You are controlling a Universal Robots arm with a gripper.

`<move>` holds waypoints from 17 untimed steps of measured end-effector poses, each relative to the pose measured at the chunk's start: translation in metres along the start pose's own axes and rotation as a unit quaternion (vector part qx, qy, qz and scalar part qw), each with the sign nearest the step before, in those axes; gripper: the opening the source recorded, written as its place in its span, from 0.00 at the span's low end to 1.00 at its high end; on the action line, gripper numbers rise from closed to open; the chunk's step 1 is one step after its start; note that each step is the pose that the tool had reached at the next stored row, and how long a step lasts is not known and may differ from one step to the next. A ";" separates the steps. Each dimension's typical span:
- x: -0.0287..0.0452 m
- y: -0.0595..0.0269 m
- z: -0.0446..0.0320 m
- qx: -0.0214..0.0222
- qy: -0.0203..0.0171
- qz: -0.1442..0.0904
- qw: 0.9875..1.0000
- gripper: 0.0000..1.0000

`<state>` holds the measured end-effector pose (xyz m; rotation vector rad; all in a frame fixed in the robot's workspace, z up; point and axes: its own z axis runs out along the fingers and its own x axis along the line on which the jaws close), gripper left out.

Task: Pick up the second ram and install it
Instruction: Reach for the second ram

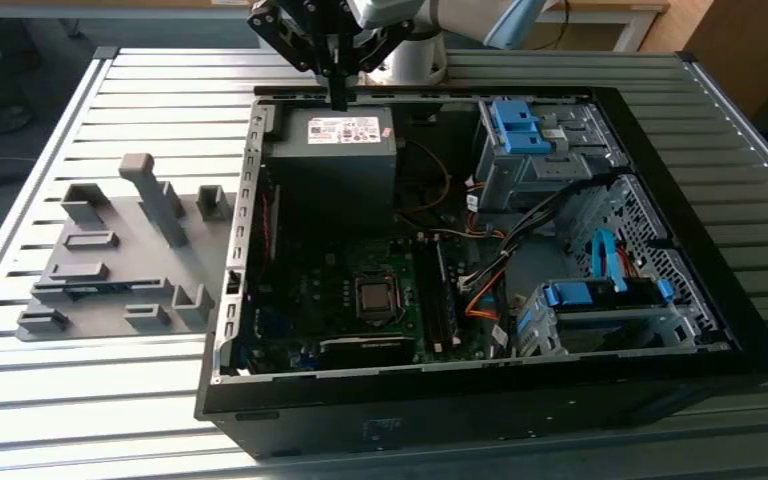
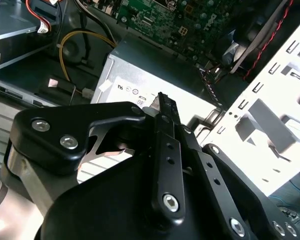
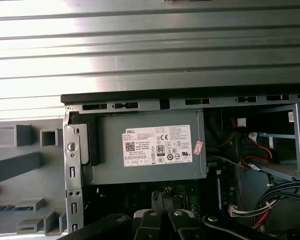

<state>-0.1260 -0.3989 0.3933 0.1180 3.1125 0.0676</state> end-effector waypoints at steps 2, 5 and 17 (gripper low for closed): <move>0.0008 -0.0001 0.0000 0.000 0.000 0.000 1.000 0.11; 0.0017 -0.0001 0.0000 0.000 0.000 0.000 1.000 0.11; 0.0078 -0.0006 0.0002 0.000 0.000 0.000 1.000 0.11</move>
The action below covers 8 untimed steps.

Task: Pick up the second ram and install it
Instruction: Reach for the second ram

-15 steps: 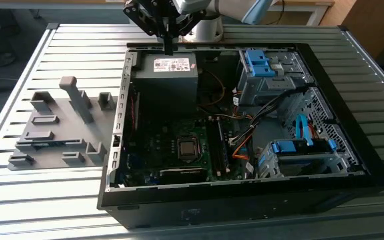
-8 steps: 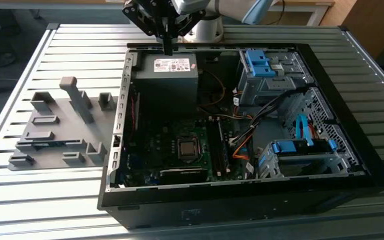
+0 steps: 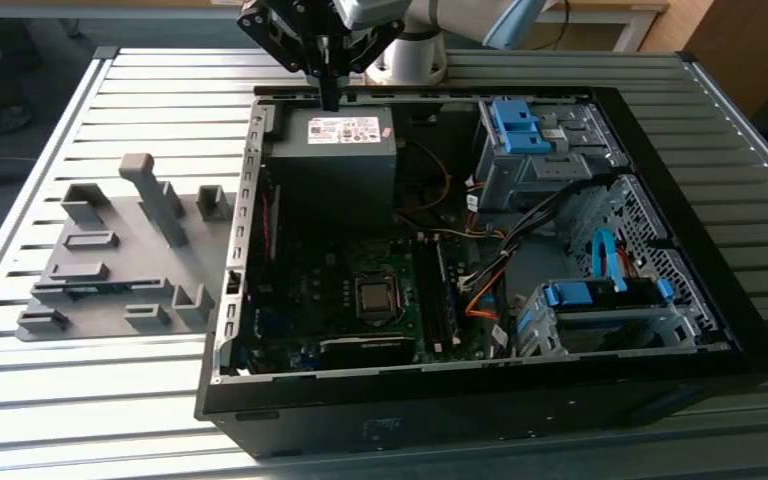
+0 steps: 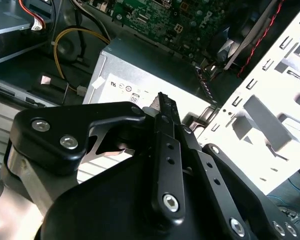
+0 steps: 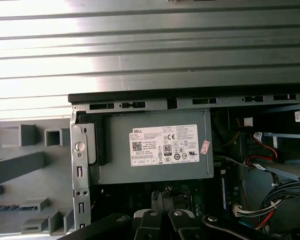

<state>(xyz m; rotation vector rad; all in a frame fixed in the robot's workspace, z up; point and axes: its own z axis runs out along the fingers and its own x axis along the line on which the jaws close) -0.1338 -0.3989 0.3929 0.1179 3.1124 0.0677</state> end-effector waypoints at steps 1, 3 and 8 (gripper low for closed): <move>0.0002 0.0000 0.0000 0.000 0.000 0.000 1.000 0.11; 0.0007 0.0000 0.0000 0.000 0.000 0.000 1.000 0.11; 0.0032 -0.0002 -0.0001 0.000 0.000 0.000 1.000 0.11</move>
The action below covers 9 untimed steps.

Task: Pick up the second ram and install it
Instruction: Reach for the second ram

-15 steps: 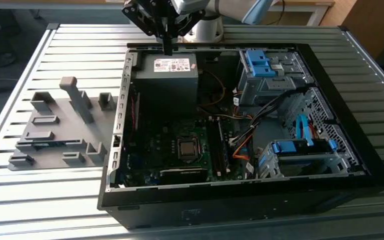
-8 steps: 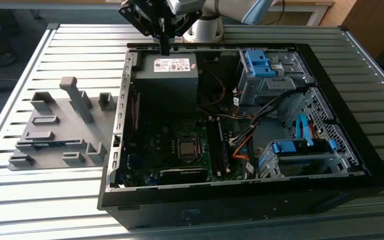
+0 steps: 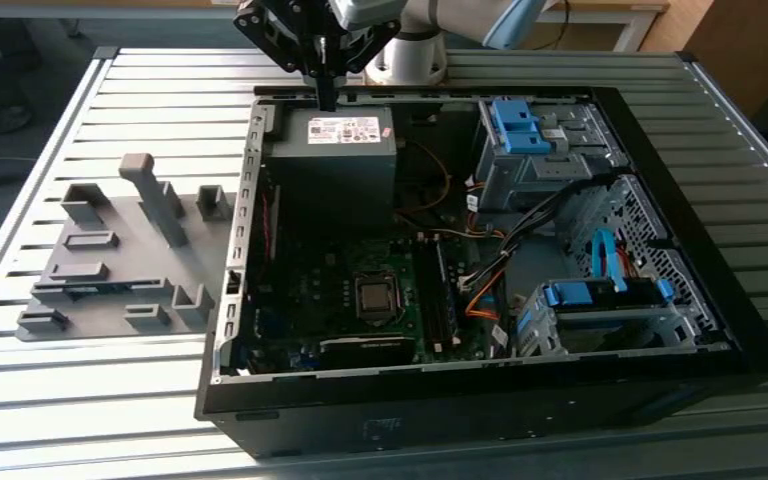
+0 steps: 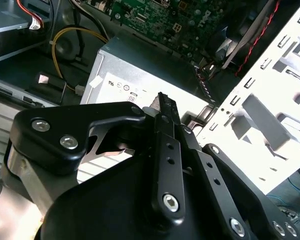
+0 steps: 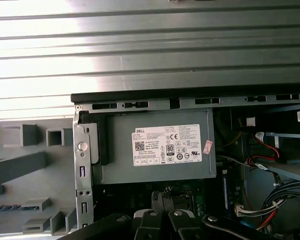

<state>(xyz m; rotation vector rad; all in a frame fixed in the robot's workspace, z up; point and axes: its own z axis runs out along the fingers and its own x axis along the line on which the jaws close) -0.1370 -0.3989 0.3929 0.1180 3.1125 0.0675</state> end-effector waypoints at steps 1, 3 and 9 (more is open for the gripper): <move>0.0006 0.0000 0.0000 0.000 0.000 0.000 1.000 0.11; 0.0020 -0.0002 0.0000 0.000 0.000 0.000 1.000 0.11; 0.0058 -0.0004 0.0000 0.000 0.000 0.000 1.000 0.11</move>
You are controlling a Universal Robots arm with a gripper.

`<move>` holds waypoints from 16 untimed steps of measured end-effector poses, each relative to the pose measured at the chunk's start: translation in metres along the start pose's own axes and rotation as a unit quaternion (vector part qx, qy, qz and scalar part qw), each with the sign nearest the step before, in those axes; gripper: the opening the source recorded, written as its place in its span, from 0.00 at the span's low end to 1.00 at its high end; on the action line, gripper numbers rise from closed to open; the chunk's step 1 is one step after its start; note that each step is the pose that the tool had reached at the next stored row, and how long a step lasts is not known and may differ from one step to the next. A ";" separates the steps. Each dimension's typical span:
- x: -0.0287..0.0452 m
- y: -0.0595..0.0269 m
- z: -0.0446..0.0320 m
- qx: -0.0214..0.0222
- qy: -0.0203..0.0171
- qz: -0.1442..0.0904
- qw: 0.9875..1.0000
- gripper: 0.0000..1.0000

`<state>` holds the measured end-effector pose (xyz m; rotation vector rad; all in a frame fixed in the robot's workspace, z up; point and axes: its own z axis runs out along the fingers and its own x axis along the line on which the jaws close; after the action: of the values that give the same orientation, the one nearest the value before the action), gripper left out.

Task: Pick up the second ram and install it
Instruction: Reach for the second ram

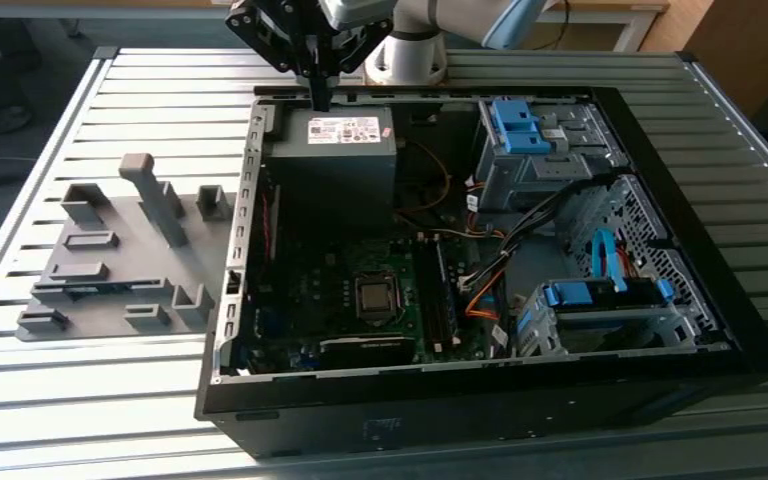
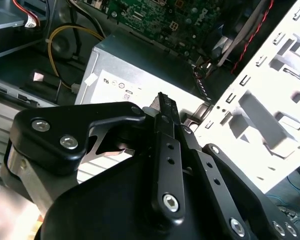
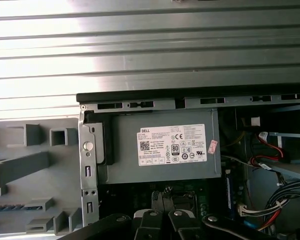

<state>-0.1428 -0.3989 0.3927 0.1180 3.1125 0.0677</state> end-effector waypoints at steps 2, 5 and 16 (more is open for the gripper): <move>0.0011 -0.0001 0.0000 0.000 0.000 0.000 1.000 0.11; 0.0025 -0.0002 0.0001 0.000 0.000 0.000 1.000 0.11; 0.0066 -0.0005 0.0001 0.000 0.000 0.000 1.000 0.11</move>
<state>-0.1495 -0.3989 0.3925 0.1180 3.1125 0.0676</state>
